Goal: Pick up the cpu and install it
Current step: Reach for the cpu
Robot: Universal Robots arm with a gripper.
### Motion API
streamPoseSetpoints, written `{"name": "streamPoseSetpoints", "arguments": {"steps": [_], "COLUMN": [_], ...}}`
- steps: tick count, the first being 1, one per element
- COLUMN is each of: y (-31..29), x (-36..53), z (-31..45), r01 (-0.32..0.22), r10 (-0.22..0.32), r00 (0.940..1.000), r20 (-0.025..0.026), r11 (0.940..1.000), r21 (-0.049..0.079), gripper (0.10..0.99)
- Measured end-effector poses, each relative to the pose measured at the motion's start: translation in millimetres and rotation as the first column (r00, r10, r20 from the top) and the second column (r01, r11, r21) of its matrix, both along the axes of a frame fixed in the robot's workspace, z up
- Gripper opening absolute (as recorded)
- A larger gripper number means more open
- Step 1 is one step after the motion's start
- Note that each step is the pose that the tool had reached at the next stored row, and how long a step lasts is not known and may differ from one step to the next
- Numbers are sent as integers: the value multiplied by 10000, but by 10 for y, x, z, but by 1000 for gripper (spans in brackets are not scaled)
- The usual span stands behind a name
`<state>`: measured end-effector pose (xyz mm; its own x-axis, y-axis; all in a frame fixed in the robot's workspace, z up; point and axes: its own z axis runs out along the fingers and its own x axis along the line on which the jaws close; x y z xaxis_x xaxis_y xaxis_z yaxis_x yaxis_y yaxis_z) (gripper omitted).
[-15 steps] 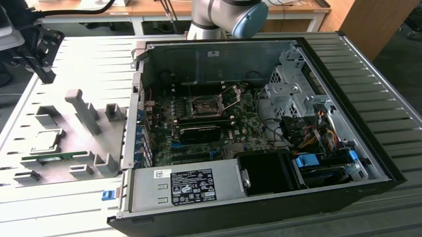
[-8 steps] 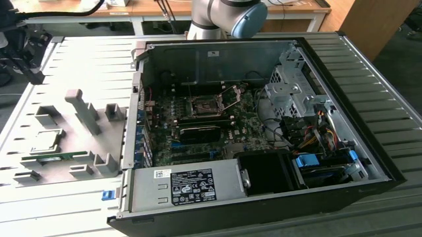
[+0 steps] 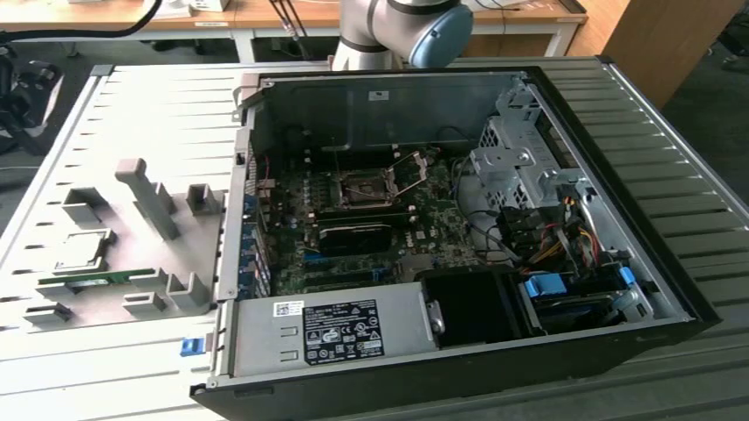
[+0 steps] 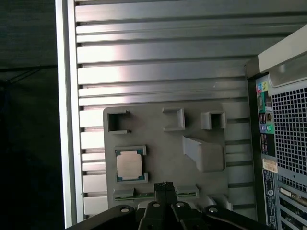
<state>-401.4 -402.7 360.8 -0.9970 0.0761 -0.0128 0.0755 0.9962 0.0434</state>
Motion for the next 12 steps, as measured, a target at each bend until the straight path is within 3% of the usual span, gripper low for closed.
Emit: {"name": "streamPoseSetpoints", "arguments": {"steps": [6,12], "y": [0,0], "x": [-161,-247], "z": [-15,-27], "r01": [1,1], "r10": [-1,-1], "r00": [10000,10000], "r20": [-2,-4], "r11": [10000,10000], "r21": [0,0], "gripper": [106,106]}}
